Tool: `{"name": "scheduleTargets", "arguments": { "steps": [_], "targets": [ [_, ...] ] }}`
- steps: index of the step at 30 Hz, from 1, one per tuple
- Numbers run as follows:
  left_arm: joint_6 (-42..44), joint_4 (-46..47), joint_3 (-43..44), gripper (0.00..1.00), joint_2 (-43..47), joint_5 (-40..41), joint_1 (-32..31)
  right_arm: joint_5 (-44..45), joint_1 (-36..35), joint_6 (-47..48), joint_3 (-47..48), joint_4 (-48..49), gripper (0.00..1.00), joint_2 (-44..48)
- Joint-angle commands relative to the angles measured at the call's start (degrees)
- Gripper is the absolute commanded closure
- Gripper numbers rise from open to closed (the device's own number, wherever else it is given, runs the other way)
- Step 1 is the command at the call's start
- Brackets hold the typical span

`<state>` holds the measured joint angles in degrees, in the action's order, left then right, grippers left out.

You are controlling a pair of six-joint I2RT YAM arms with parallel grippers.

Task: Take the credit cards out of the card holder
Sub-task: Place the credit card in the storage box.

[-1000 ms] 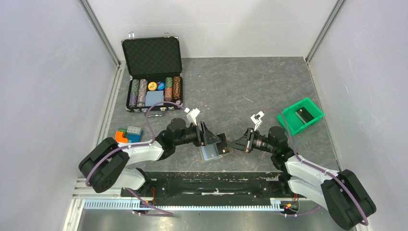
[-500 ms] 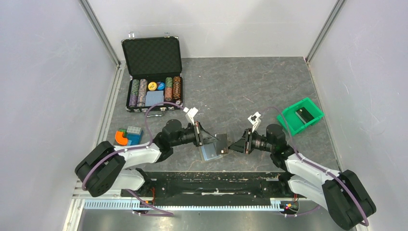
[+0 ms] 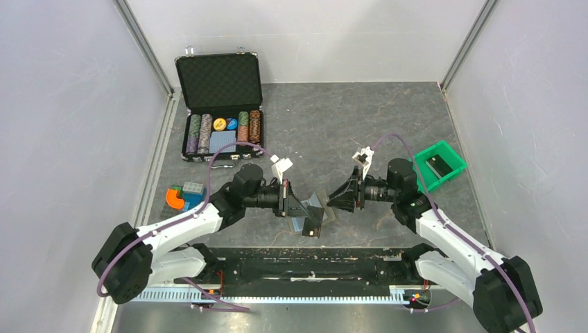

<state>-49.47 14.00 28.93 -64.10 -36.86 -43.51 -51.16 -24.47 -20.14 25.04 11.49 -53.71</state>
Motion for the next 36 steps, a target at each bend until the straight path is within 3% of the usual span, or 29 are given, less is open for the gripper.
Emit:
{"name": "scheduleTargets", "arguments": {
  "steps": [1, 12, 21, 29, 36],
  "targets": [
    [8.78, -11.04, 4.75, 0.98, -0.67, -6.77, -0.09, -7.24, 0.09, -2.07, -0.47, 5.68, 0.55, -0.67],
    [10.76, -12.68, 7.43, 0.95, -3.71, -9.52, -0.09, -8.55, -5.85, -6.68, -4.64, 14.96, 0.55, -4.30],
    [11.51, -13.38, 8.34, 0.95, -4.40, -10.51, -0.09, -7.03, -11.25, -8.14, -4.03, 18.54, 0.63, -9.51],
    [12.45, -15.49, 9.15, 0.97, -4.95, -11.21, -0.11, -5.36, -11.26, -3.38, -1.16, 11.59, 0.59, -9.61],
    [12.97, -16.52, 9.88, 0.96, -4.84, -11.13, -0.08, -5.47, -11.32, -3.04, -1.04, 11.26, 0.59, -10.48]
  ]
}}
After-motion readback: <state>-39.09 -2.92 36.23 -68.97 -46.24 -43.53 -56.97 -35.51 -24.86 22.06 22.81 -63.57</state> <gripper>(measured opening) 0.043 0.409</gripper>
